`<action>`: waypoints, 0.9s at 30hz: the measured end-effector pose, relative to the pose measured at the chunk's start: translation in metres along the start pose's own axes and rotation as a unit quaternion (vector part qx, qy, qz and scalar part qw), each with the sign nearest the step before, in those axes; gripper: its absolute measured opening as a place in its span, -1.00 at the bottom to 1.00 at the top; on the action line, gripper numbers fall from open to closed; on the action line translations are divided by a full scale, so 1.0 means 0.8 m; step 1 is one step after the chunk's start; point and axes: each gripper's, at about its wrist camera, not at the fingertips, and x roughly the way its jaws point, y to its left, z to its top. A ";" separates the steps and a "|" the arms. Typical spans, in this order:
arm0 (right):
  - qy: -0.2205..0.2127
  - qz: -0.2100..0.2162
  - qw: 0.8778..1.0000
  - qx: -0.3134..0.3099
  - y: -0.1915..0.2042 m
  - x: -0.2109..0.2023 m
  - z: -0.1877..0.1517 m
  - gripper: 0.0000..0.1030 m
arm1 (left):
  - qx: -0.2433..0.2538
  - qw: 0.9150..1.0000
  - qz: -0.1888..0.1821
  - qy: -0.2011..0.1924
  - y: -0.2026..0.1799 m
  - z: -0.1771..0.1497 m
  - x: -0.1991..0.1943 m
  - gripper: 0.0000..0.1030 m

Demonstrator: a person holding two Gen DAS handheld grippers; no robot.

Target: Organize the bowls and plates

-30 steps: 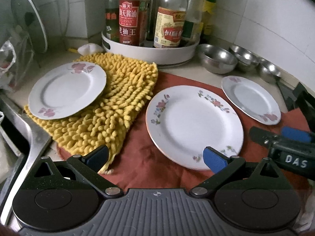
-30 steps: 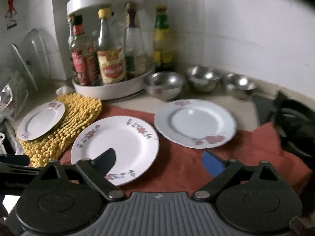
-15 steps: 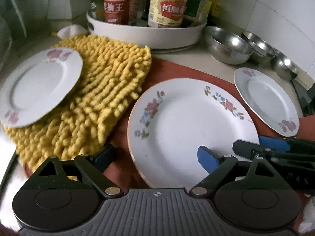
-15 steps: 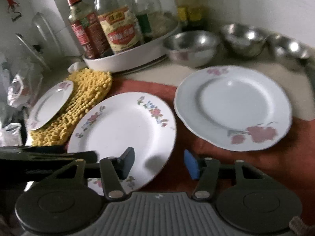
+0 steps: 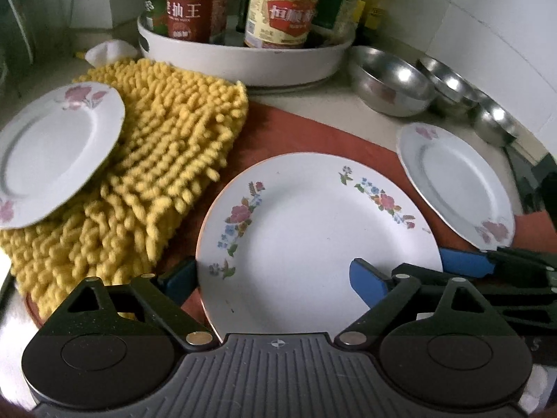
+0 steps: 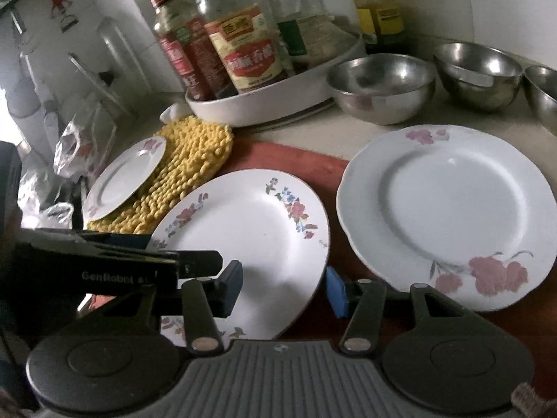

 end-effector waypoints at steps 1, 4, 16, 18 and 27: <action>0.004 0.000 1.000 -0.001 0.001 -0.003 -0.001 -0.06 | 0.009 1.000 -0.003 0.002 -0.003 -0.003 -0.004 0.83; 0.005 -0.004 1.000 -0.003 0.001 -0.015 -0.005 -0.06 | 0.035 0.999 -0.015 0.011 -0.006 -0.008 -0.013 0.82; -0.024 -0.026 0.999 -0.023 0.032 -0.038 -0.009 -0.06 | 0.057 0.997 -0.049 0.008 0.015 0.001 -0.026 0.82; -0.017 -0.030 0.999 -0.024 0.032 -0.033 -0.009 -0.05 | 0.055 0.997 -0.044 0.012 0.018 0.003 -0.018 0.81; -0.007 -0.052 0.998 -0.025 0.030 -0.027 -0.012 -0.05 | 0.071 0.995 -0.064 0.022 0.009 -0.002 -0.014 0.81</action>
